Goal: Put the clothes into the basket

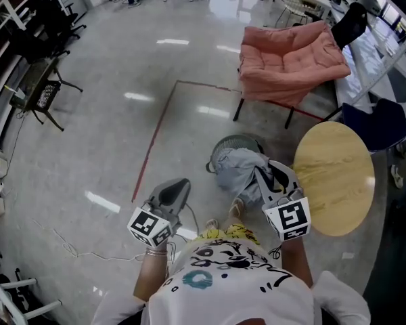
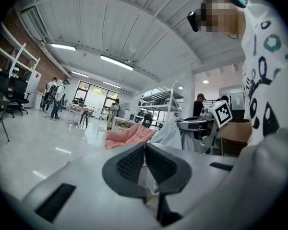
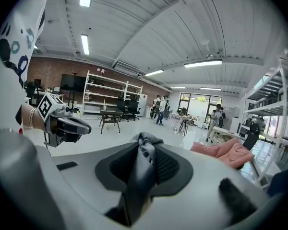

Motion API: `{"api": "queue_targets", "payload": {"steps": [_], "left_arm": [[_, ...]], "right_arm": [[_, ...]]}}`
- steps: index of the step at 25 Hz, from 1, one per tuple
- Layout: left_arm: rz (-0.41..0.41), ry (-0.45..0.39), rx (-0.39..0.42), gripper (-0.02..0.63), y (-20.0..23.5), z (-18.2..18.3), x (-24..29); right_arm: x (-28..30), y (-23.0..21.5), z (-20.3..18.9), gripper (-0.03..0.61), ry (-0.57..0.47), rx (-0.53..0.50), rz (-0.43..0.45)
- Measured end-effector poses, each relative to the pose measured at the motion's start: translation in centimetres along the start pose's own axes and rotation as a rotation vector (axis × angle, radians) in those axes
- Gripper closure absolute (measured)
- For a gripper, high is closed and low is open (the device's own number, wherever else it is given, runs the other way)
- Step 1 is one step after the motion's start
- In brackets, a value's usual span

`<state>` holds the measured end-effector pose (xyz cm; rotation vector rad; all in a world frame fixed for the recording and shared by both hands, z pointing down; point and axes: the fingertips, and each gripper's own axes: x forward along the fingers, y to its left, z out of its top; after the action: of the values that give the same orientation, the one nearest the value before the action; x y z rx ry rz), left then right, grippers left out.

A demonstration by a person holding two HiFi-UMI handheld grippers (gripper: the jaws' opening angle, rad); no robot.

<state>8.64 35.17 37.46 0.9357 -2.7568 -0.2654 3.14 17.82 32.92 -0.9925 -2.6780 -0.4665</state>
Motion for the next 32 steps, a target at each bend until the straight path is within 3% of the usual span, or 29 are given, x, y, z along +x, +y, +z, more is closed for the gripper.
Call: {"api": "queue_targets", "payload": {"steps": [9, 20, 32], "left_arm": [[0.022, 0.015, -0.007, 0.597, 3.5, 1.6, 6.4], [0.043, -0.003, 0.027, 0.597, 6.8, 4.7, 13.8], [0.072, 0.021, 0.026, 0.597, 9.2, 5.5, 18.2]], "right_arm": [[5.6, -4.4, 0.3, 0.492, 0.006, 0.004, 0.08], [10.9, -11.0, 1.6, 0.492, -0.02, -0.026, 0.114], [14.3, -13.9, 0.9, 0.492, -0.003, -0.023, 0.181]]}}
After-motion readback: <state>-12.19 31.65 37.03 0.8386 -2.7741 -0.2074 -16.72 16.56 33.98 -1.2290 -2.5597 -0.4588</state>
